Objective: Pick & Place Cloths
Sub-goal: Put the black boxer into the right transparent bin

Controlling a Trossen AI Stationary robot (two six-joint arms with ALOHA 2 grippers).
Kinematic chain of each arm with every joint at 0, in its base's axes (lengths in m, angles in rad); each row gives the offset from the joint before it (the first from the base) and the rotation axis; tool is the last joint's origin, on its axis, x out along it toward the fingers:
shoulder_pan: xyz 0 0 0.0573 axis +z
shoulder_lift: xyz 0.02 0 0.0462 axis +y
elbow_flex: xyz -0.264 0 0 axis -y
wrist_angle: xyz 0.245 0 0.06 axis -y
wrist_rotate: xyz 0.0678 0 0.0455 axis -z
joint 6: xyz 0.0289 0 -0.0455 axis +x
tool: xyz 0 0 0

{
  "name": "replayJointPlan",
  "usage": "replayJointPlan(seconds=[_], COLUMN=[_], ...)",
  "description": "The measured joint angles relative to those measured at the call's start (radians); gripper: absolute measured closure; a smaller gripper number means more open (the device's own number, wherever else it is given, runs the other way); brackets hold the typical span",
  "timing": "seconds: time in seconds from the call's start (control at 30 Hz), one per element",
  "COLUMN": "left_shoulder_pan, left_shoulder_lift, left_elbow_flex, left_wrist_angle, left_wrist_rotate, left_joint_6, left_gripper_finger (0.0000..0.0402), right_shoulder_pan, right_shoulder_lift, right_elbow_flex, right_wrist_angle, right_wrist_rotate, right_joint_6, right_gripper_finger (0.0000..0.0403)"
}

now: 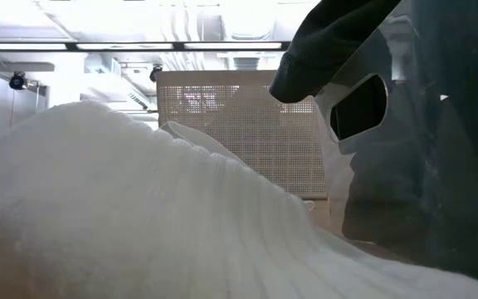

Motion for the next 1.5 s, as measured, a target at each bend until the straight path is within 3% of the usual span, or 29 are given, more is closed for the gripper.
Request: replayJointPlan(seconds=[0.2,0.5,0.73,0.87,1.07,1.27,1.5], left_shoulder_pan=[0.000,0.000,0.000,0.000,0.000,0.001,0.001], left_shoulder_lift=[0.000,0.000,0.000,0.000,0.000,0.000,0.000], left_elbow_flex=[0.000,0.000,0.000,0.000,0.000,0.000,0.000], left_wrist_angle=[0.000,0.001,-0.007,-0.017,-0.083,-0.126,-0.129], left_wrist_rotate=[-0.006,-0.137,-0.141,-0.139,-0.136,-0.133,-0.129], left_joint_6=[-0.012,-0.061,-0.092,-0.080,-0.052,-0.052,-0.065], left_gripper_finger=[0.0355,0.0355,0.0355,0.0355,0.0355,0.0355,0.0355], right_shoulder_pan=[0.049,0.070,0.135,0.182,0.216,0.213,0.216], right_shoulder_lift=[0.064,0.113,0.142,0.197,0.326,0.462,0.492], right_elbow_flex=[-0.032,-0.199,-0.352,-0.408,-0.426,-0.411,-0.357], right_wrist_angle=[0.003,0.018,0.132,0.177,0.173,0.174,0.165], right_wrist_rotate=[0.008,0.010,0.008,0.003,-0.028,-0.156,-0.183], right_joint_6=[0.004,0.077,0.160,0.113,0.098,0.084,0.086], right_gripper_finger=[0.0394,0.0394,0.0394,0.0394,0.0394,0.0394,0.0377])
